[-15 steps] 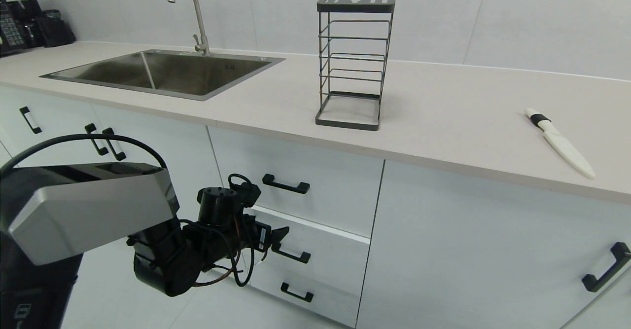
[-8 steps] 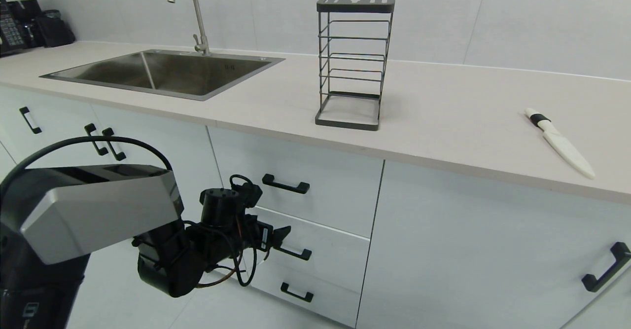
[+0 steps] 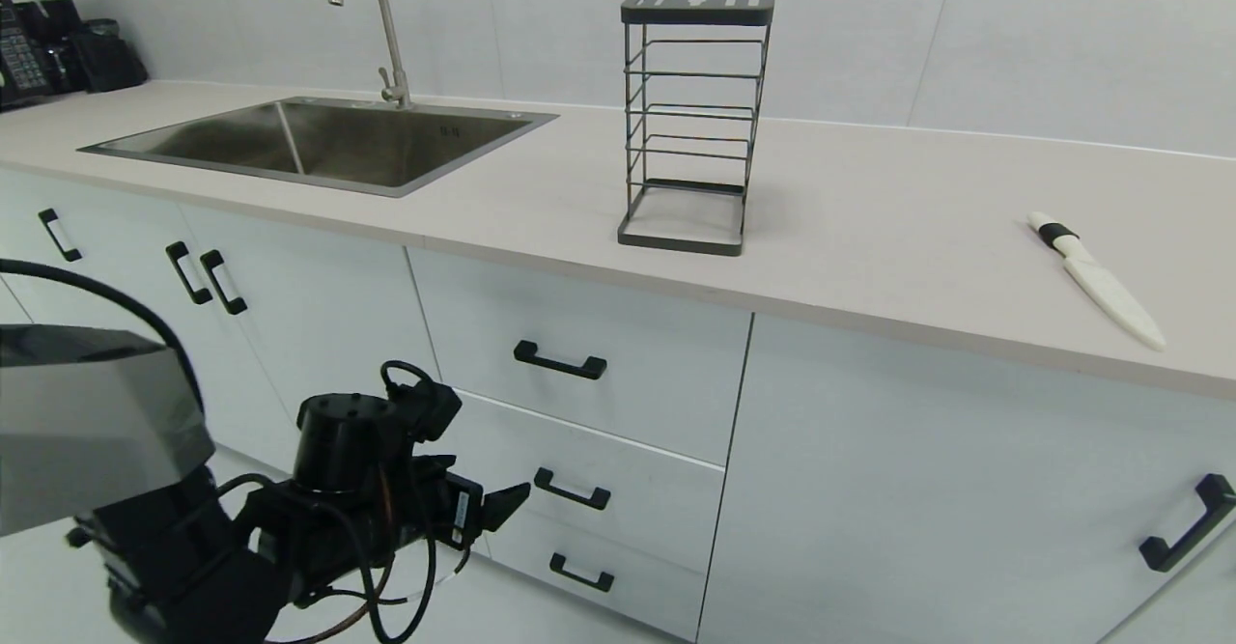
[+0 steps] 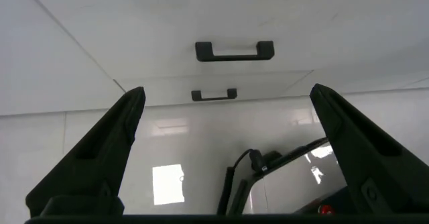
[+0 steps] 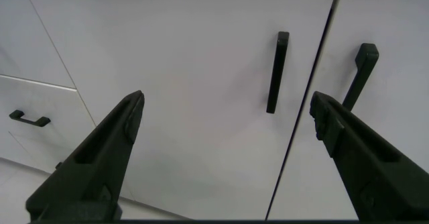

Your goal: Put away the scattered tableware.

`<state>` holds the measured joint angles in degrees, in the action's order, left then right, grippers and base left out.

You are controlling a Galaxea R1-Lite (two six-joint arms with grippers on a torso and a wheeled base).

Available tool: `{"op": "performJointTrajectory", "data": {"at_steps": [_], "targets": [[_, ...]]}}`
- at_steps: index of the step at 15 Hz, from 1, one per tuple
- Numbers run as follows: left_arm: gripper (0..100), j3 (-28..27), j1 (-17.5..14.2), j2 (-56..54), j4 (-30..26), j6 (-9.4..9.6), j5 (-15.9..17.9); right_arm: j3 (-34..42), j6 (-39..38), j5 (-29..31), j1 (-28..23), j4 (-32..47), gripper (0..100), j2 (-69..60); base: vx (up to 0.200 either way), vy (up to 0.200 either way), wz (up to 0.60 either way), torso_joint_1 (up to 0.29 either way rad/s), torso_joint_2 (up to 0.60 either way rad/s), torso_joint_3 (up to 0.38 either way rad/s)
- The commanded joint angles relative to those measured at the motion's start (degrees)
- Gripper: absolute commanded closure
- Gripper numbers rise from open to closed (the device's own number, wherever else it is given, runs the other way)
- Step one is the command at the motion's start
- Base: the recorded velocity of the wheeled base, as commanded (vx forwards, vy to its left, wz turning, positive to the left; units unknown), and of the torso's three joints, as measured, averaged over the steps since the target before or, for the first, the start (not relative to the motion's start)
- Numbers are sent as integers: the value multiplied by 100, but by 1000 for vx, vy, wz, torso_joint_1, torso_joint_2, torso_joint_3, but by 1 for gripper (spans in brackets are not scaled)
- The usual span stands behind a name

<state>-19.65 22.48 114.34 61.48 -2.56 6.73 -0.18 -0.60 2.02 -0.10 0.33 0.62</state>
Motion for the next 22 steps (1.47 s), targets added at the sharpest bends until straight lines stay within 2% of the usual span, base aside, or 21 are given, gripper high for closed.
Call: {"op": "performJointTrajectory", "data": {"at_steps": [1,4,6,9,10,12,15,16,17,18,19,20,22], "targets": [[0,550,-16,-1036,-13,-16,-5,1,-2,0,1,2,0,8,0,0,0,0,0,0],[0,902,-16,-1871,-48,-96,-5,1,-2,0,1,2,0,8,0,0,0,0,0,0],[0,1297,-95,-3066,-145,-175,-14,1,-2,0,1,2,0,8,0,0,0,0,0,0],[0,1658,-666,-4561,-470,-69,13,1,-2,0,1,2,0,8,0,0,0,0,0,0],[0,1781,-974,-5360,-523,36,48,1,-2,0,1,2,0,8,0,0,0,0,0,0],[0,1798,-1193,-6116,-611,89,74,1,-2,0,1,2,0,8,0,0,0,0,0,0],[0,1798,-1738,-7399,-1059,115,188,1,-2,0,1,2,0,8,0,0,0,0,0,0],[0,1807,-1808,-7584,-1147,115,188,1,-2,0,1,2,0,8,0,0,0,0,0,0],[0,1842,-2081,-8498,-1604,133,197,1,-2,0,1,2,0,8,0,0,0,0,0,0],[0,1939,-2248,-9122,-1938,335,224,1,-2,0,1,2,0,8,0,0,0,0,0,0],[0,1930,-2353,-9904,-2527,590,382,1,-2,0,1,2,0,8,0,0,0,0,0,0],[0,1851,-2362,-10414,-3054,669,470,1,-2,0,1,2,0,8,0,0,0,0,0,0],[0,1798,-2345,-11047,-3907,687,478,1,-2,0,1,2,0,8,0,0,0,0,0,0]]}}
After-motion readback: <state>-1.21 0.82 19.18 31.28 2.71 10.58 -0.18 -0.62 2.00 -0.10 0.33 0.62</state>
